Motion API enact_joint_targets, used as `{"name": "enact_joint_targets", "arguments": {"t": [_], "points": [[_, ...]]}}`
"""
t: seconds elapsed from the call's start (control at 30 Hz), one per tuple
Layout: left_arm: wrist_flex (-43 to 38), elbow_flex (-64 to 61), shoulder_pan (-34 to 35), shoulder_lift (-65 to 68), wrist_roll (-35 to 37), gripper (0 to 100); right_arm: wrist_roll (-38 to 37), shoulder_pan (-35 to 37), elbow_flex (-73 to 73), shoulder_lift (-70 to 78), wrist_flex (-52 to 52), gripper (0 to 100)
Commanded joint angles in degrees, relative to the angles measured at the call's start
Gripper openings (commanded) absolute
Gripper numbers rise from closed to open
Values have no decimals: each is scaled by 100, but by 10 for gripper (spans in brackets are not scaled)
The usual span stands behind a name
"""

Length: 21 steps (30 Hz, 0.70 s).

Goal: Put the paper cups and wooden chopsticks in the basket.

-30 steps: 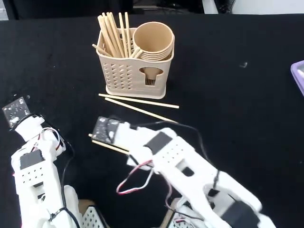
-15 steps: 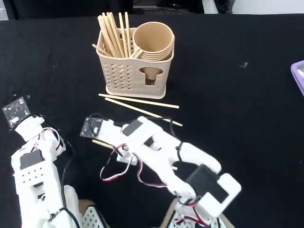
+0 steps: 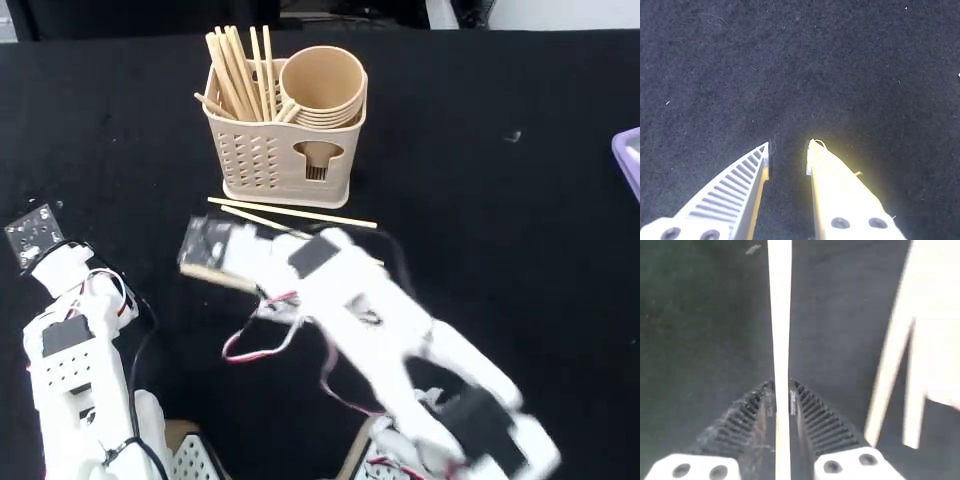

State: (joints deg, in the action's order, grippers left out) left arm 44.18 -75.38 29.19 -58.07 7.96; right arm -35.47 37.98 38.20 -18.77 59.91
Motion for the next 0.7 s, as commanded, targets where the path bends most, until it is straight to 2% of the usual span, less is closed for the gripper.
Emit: {"name": "enact_joint_targets", "arguments": {"t": [0.0,0.1,0.23,0.4,0.67], "points": [[-88,127,40,-105,18,134,176,-343,-101,-1543,70,10],[-88,127,40,-105,18,134,475,-448,-163,-2413,-35,10],[-88,127,13,-105,26,134,1116,-457,-470,-3029,-870,10],[-88,127,40,-105,18,134,1222,-466,-646,-2677,-2215,10],[-88,127,40,-105,18,134,1266,-457,-1701,-1411,-3657,11]]}}
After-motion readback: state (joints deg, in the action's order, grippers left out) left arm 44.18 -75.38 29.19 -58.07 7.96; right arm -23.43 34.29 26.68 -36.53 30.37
